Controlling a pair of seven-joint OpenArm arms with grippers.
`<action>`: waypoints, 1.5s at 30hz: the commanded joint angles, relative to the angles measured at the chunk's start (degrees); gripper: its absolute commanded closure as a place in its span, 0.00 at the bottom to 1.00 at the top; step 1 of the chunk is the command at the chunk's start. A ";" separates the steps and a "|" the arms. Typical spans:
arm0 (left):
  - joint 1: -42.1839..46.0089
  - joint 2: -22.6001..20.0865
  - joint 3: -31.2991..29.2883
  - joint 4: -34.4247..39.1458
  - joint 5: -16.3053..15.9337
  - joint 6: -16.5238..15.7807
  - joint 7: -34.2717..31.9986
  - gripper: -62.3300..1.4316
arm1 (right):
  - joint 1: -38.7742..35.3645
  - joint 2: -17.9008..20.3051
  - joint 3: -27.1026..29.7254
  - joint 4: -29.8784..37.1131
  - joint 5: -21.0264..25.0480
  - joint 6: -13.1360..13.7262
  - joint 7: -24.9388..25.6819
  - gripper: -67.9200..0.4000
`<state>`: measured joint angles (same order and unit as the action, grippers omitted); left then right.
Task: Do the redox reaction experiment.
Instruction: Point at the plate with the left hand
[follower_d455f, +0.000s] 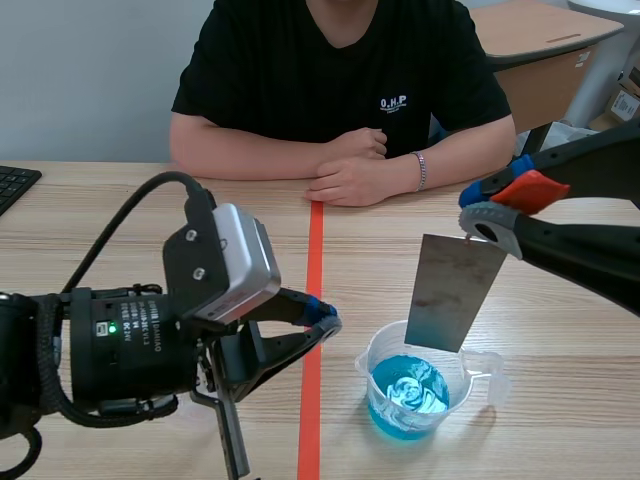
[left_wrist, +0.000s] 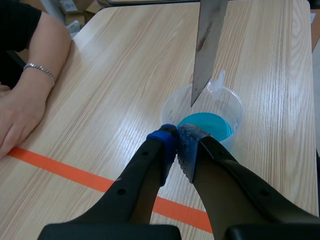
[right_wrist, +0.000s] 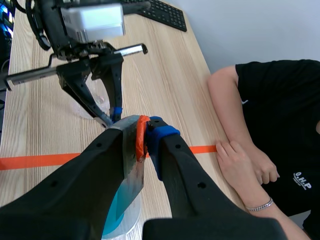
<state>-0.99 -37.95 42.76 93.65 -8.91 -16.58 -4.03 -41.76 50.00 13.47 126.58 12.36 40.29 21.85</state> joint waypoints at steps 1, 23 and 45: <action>-0.63 1.18 0.63 0.26 0.20 0.09 -0.50 0.91 | 0.66 0.26 0.02 0.20 0.66 -0.39 1.05 0.97; -4.63 10.32 4.90 -5.86 4.28 -0.31 0.94 0.91 | 0.66 0.13 0.02 0.20 0.66 -0.39 1.27 0.97; -4.90 10.32 4.90 -5.86 5.33 -0.28 0.90 0.91 | 0.66 0.13 0.02 0.20 0.66 -0.39 1.29 0.97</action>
<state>-5.58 -27.81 47.72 87.09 -3.42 -16.75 -2.15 -41.76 50.00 13.47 126.58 12.36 40.29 22.04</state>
